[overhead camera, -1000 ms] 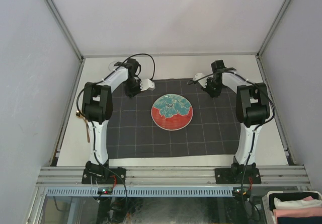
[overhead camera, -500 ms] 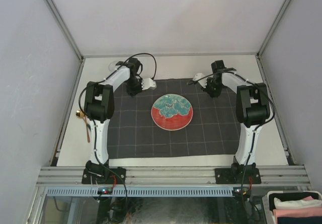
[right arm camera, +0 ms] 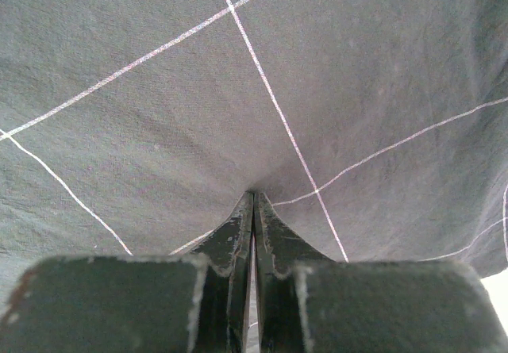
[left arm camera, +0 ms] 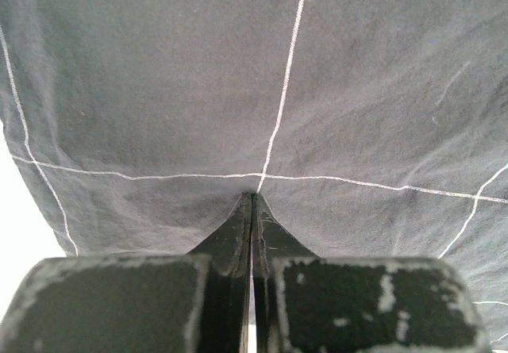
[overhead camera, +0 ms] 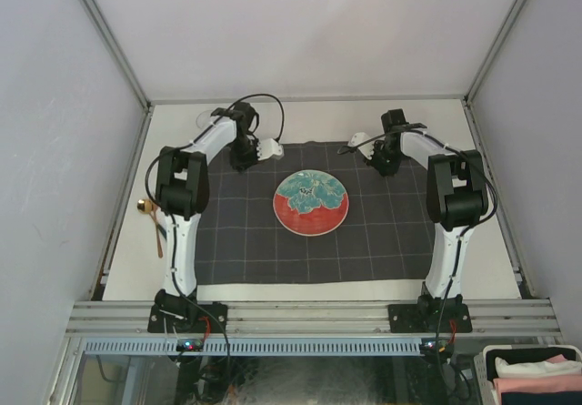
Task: Set the dinner table for one person
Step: Adjust the napkin at the center of the board.
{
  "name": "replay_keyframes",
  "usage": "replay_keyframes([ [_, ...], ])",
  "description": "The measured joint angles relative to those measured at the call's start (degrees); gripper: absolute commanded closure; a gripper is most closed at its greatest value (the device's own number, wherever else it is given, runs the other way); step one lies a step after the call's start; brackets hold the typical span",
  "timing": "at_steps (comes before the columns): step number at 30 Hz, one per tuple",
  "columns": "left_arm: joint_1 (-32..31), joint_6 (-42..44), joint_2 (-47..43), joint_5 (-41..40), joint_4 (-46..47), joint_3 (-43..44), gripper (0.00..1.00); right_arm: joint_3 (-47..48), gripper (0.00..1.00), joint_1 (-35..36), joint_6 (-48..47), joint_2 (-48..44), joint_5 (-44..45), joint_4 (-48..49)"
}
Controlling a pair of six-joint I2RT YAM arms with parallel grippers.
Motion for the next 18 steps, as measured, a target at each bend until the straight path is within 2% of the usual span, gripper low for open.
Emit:
replay_keyframes([
  [6,-0.2,0.0,1.9,0.0,-1.6,3.2,1.00,-0.1,1.00,-0.1,0.0,0.0,0.1,0.1],
  [18,-0.2,0.5,1.9,-0.3,-1.7,3.3,1.00,-0.5,1.00,-0.7,0.0,-0.2,0.0,1.1],
])
